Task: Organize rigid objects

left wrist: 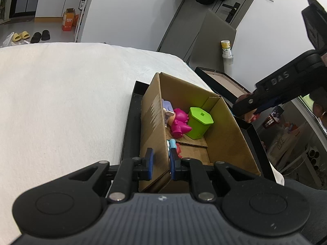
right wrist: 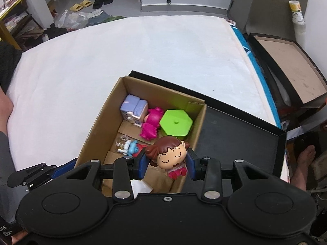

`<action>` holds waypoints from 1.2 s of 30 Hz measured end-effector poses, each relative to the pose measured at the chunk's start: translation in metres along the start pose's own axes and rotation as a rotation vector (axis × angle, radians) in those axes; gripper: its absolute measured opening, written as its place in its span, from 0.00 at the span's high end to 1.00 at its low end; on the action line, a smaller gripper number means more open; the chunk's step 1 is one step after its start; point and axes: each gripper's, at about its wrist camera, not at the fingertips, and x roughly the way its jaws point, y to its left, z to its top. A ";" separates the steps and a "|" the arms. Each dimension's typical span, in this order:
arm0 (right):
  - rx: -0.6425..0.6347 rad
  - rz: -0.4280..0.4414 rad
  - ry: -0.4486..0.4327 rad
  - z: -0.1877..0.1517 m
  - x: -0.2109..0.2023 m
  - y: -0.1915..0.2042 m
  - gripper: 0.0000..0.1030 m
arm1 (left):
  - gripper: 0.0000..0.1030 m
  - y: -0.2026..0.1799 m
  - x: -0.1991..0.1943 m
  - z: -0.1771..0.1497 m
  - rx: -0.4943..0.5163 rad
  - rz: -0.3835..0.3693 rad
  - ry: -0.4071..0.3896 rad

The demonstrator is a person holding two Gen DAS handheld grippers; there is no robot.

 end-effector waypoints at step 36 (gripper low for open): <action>0.029 0.079 0.004 -0.019 0.026 -0.001 0.56 | 0.85 -0.002 -0.001 0.001 0.005 0.017 0.012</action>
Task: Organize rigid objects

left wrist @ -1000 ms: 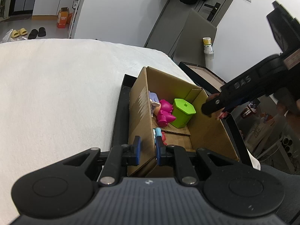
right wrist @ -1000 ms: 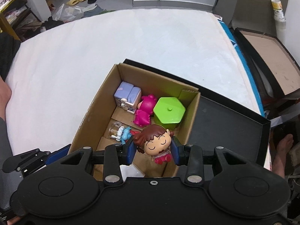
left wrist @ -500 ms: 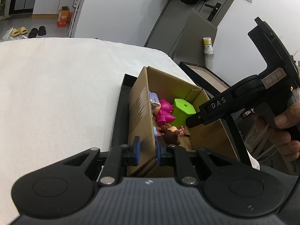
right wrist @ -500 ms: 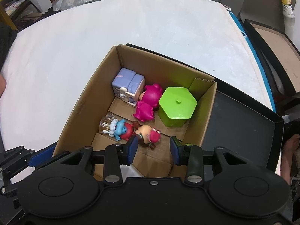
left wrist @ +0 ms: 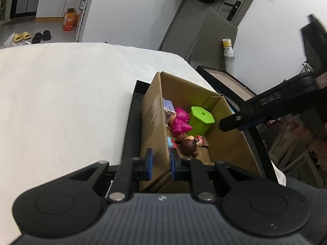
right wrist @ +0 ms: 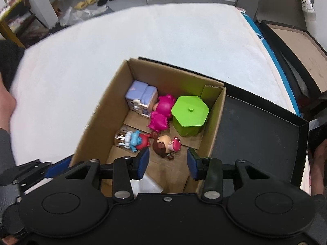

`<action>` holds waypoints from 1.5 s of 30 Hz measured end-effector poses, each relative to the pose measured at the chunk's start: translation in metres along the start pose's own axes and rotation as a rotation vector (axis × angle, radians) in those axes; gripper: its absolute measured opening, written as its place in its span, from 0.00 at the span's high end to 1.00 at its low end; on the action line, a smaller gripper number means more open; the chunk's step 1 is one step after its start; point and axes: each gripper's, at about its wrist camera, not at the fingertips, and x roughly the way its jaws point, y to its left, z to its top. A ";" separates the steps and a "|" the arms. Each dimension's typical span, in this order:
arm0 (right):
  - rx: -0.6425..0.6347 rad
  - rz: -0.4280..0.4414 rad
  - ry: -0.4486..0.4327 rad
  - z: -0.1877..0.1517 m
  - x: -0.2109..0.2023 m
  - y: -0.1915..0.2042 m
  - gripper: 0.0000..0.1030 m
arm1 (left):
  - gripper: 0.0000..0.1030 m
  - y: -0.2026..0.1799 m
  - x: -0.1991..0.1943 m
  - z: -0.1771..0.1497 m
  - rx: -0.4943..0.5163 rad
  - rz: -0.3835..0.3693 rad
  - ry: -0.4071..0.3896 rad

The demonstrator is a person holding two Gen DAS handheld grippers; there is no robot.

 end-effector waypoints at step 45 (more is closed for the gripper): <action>0.360 0.076 -0.396 -0.104 -0.133 -0.104 0.00 | 0.01 -0.120 -0.094 0.043 0.146 0.114 0.066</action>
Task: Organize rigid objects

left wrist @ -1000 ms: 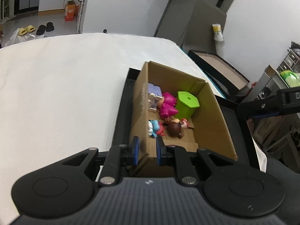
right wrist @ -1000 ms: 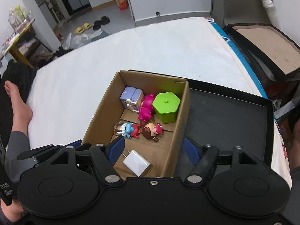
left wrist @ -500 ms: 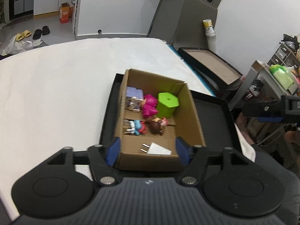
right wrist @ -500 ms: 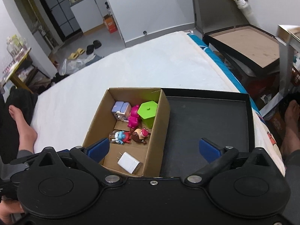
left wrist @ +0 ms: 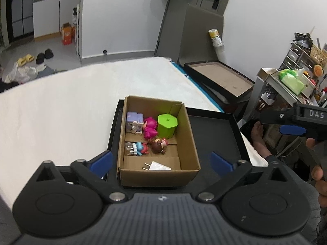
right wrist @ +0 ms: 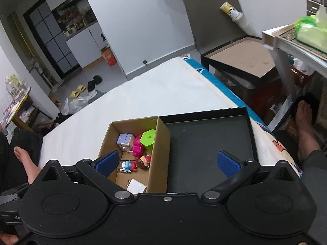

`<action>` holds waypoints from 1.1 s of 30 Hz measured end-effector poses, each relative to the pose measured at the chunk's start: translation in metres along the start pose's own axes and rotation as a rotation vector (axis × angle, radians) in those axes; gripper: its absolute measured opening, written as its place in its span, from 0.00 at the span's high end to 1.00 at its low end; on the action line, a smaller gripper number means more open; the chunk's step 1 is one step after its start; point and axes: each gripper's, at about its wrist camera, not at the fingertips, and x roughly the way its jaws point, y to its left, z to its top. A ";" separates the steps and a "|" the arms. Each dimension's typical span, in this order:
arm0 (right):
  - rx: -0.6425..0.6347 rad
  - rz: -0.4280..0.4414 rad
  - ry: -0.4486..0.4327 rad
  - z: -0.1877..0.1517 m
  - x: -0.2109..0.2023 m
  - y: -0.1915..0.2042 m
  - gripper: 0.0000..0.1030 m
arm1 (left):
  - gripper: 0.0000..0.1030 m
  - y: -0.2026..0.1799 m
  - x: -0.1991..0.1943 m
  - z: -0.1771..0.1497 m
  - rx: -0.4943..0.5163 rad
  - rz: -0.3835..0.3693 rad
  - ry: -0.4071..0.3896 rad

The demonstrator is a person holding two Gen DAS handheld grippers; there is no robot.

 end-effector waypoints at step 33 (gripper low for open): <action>-0.097 -0.038 -0.120 -0.038 -0.094 0.018 0.00 | 0.01 -0.046 -0.107 -0.025 0.041 0.001 -0.147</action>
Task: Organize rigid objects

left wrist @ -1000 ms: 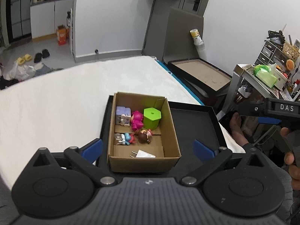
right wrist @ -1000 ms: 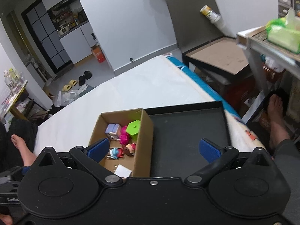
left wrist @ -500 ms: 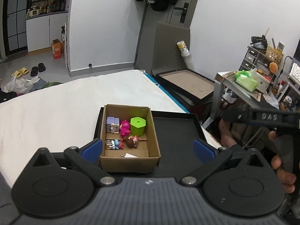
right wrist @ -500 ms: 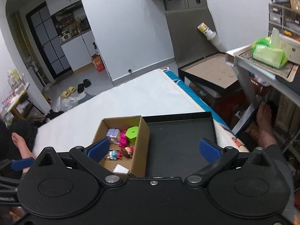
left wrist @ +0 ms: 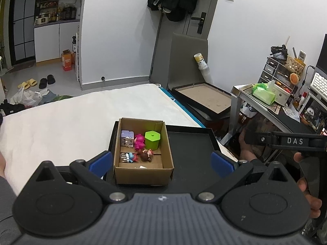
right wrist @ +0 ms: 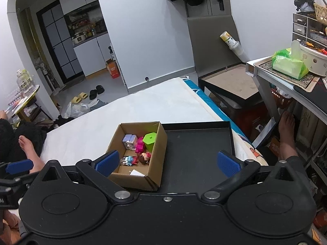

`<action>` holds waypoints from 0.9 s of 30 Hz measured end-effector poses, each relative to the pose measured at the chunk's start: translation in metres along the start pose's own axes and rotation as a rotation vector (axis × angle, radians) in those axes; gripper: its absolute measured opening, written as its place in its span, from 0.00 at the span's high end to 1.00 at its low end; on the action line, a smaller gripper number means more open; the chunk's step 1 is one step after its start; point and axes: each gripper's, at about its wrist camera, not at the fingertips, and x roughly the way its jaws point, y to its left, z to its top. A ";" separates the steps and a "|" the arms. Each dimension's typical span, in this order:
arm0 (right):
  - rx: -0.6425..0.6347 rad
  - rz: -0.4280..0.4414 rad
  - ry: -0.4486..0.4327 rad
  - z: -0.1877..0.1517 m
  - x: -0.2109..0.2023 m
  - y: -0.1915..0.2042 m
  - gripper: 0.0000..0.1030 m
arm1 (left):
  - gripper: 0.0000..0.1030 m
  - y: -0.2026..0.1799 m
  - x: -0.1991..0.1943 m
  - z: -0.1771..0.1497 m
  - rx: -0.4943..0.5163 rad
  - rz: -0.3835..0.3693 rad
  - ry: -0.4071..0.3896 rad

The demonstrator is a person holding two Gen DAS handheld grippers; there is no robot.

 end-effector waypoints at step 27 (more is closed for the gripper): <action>-0.030 0.045 0.010 -0.025 -0.031 0.008 0.00 | 0.01 -0.005 -0.017 -0.024 0.022 0.025 0.013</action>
